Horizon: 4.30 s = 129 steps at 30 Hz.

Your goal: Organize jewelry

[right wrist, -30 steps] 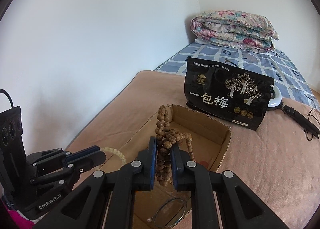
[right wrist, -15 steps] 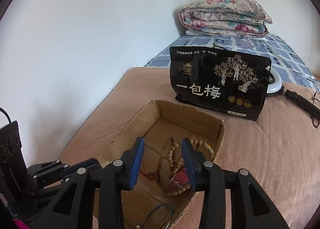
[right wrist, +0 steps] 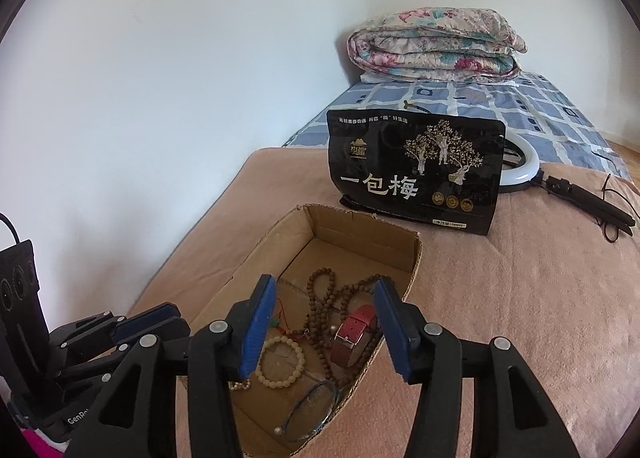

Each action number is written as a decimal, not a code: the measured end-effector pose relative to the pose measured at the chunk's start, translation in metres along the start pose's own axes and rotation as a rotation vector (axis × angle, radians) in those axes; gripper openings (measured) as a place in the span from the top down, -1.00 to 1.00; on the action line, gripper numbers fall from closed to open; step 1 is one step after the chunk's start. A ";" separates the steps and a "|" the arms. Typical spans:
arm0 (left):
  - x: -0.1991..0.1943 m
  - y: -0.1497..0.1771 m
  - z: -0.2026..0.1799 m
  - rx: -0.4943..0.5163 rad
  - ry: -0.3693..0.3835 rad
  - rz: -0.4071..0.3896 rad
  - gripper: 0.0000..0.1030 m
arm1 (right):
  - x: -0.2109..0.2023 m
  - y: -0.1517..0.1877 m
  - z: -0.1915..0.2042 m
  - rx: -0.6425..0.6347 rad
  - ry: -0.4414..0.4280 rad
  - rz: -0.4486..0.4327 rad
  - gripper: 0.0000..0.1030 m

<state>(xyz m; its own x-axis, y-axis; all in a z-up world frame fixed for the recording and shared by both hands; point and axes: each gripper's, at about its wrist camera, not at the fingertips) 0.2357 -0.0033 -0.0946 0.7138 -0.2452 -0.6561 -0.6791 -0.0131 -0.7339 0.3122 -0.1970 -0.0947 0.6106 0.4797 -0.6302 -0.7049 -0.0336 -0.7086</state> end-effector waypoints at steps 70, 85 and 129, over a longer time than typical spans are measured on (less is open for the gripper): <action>-0.177 0.067 -0.061 0.100 -0.151 -0.227 -0.75 | -0.189 0.106 0.055 -0.087 0.304 -0.238 -1.00; -0.177 0.067 -0.061 0.098 -0.147 -0.232 -0.76 | -0.190 0.108 0.052 -0.079 0.304 -0.238 -1.00; -0.177 0.067 -0.073 0.112 -0.149 -0.222 -0.76 | -0.191 0.109 0.044 -0.062 0.306 -0.230 -1.00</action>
<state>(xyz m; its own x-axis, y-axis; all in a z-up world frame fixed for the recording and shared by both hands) 0.0520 -0.0317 -0.0147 0.8656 -0.1034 -0.4899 -0.4863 0.0590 -0.8718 0.1030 -0.2537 -0.0374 0.8364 0.1977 -0.5112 -0.5192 -0.0131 -0.8545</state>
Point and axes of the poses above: each gripper's, at about its wrist camera, not at the fingertips, and x roughly the way its jaws point, z to its left, y to its underside, and after that the axes turned 5 degrees about -y, right-handed
